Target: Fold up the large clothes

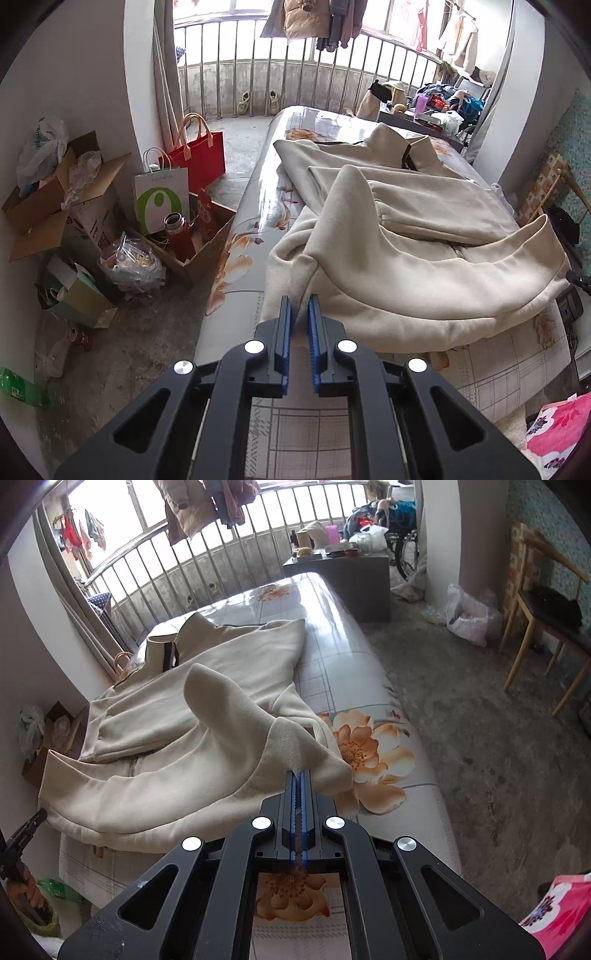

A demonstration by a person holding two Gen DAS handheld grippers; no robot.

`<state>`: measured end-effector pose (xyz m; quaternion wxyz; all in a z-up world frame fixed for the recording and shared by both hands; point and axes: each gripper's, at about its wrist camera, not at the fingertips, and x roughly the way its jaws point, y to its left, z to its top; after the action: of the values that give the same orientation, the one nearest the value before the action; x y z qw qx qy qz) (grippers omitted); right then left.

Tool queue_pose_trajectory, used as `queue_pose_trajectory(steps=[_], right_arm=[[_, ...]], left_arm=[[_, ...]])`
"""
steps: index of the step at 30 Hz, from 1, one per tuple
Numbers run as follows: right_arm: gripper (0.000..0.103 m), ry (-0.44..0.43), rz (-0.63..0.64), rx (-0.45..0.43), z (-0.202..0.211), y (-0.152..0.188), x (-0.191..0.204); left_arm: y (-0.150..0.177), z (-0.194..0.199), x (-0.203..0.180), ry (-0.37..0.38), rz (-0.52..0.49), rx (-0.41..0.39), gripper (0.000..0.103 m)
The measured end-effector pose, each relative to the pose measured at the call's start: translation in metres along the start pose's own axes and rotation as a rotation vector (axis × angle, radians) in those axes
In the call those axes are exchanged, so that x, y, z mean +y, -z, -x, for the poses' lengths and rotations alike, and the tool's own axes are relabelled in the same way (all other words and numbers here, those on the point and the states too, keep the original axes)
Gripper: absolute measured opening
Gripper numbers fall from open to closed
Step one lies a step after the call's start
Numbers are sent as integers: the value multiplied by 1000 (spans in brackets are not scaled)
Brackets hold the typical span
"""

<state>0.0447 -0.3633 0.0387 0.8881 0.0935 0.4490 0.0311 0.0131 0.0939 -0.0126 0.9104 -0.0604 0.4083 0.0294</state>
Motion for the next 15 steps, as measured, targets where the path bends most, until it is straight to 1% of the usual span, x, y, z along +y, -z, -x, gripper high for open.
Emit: queue_pose_trajectory(steps=[5, 7, 9, 11, 12, 13, 14, 15], right_arm=[[0, -8, -22, 1, 14, 7, -6], [0, -28, -42, 1, 21, 7, -10], [0, -52, -72, 10, 27, 9, -15], [0, -74, -97, 26, 25, 12, -22], [1, -78, -106, 41, 20, 14, -25], [5, -79, -107, 64, 12, 17, -27], [8, -70, -115, 77, 4, 19, -31], [15, -50, -130, 83, -3, 21, -35]], left_arm=[[7, 20, -6, 78, -22, 3, 8], [9, 28, -3, 111, -11, 31, 8], [10, 35, 5, 153, 24, 65, 8], [13, 34, 15, 171, 68, 111, 8], [15, 29, 20, 179, 93, 133, 9], [18, 22, 24, 184, 118, 158, 11], [20, 16, 27, 171, 138, 180, 14], [22, 11, 30, 144, 150, 187, 14]])
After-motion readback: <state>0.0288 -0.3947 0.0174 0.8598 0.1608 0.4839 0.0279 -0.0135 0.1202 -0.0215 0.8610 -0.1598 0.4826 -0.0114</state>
